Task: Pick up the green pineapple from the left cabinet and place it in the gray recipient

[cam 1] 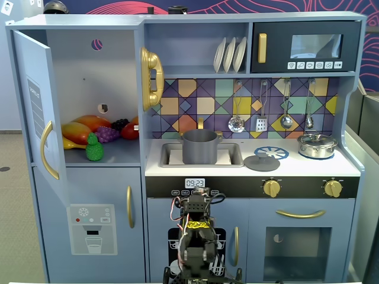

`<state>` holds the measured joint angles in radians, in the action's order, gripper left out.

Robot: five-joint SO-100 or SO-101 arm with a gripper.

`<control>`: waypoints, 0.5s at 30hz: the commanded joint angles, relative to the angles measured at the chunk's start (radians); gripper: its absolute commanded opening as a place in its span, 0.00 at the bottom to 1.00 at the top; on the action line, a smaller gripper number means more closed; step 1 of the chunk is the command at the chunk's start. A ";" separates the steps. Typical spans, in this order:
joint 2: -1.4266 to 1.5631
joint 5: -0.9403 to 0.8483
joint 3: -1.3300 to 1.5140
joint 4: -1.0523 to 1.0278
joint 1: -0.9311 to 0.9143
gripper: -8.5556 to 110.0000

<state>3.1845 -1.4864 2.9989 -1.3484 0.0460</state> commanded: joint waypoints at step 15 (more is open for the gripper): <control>-0.166 0.112 -0.411 1.042 0.790 0.22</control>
<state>3.0879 -1.3775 2.6753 -0.5829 0.8038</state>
